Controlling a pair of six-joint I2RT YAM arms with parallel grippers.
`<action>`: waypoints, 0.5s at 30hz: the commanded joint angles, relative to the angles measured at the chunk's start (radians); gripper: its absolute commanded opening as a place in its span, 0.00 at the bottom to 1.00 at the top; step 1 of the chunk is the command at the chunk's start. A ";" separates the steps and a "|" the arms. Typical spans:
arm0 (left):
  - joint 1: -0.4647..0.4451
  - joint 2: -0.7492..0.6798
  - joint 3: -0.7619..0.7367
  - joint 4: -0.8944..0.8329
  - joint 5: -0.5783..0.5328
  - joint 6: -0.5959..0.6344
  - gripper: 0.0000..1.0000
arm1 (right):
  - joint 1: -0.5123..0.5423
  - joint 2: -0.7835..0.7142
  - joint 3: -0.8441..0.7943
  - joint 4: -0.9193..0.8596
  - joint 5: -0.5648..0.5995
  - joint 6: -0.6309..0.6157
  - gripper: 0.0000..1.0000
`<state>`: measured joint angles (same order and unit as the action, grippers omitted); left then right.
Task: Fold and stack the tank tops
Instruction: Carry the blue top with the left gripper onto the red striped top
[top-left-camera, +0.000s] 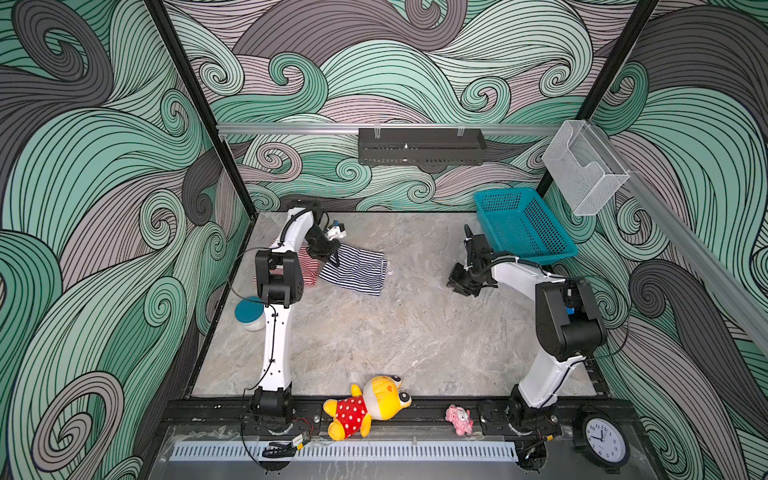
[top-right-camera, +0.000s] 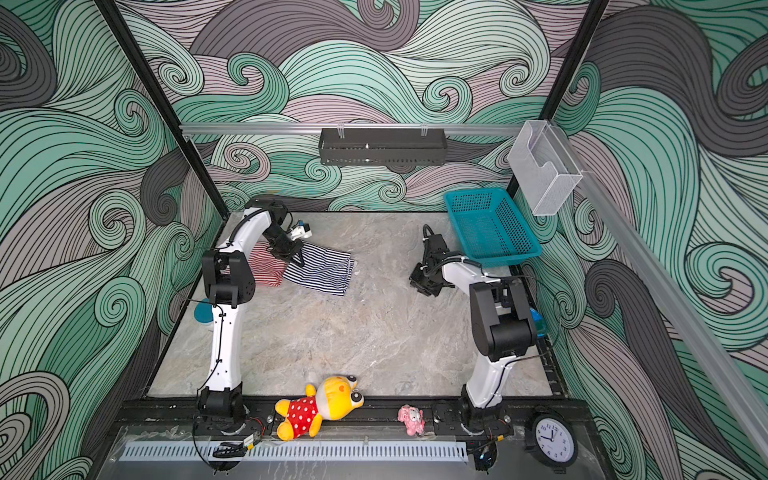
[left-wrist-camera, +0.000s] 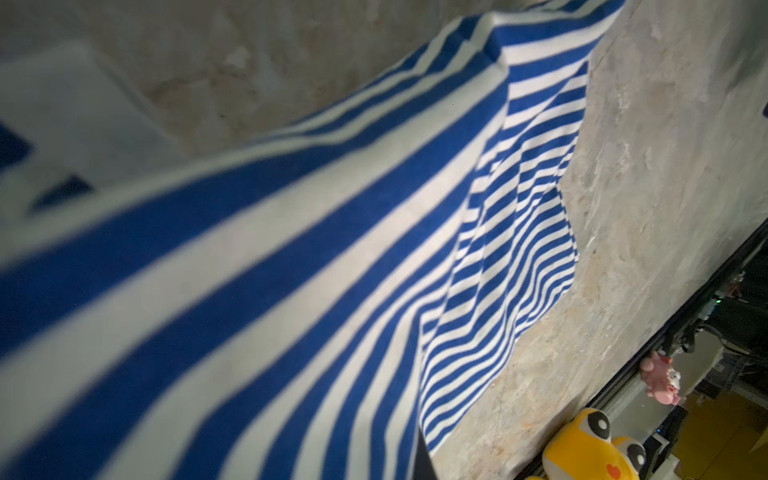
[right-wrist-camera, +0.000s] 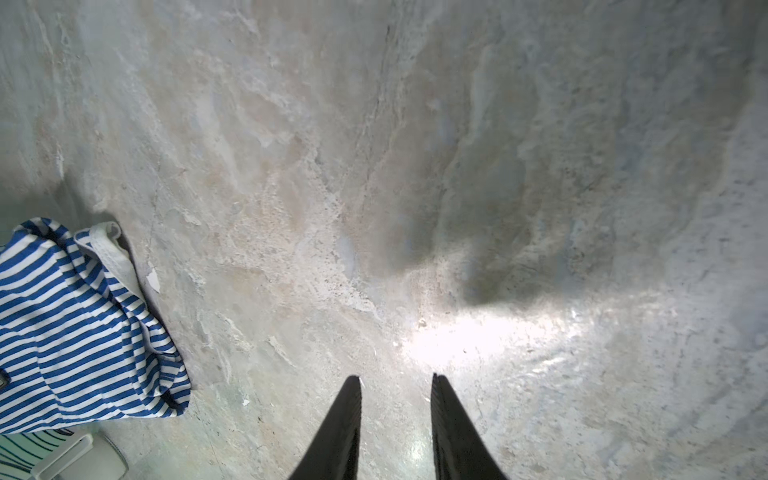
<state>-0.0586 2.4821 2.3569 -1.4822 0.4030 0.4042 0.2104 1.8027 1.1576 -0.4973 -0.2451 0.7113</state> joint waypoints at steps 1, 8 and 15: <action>0.027 -0.059 0.039 -0.056 -0.076 0.034 0.00 | 0.004 0.012 0.023 -0.012 -0.002 0.005 0.31; 0.067 -0.080 0.057 -0.046 -0.130 0.047 0.00 | 0.007 0.024 0.037 -0.012 -0.009 0.005 0.31; 0.103 -0.117 0.096 -0.052 -0.123 0.049 0.00 | 0.027 0.065 0.069 -0.016 -0.016 0.006 0.31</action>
<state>0.0307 2.4443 2.4081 -1.4925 0.2939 0.4366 0.2295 1.8477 1.1995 -0.4973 -0.2497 0.7116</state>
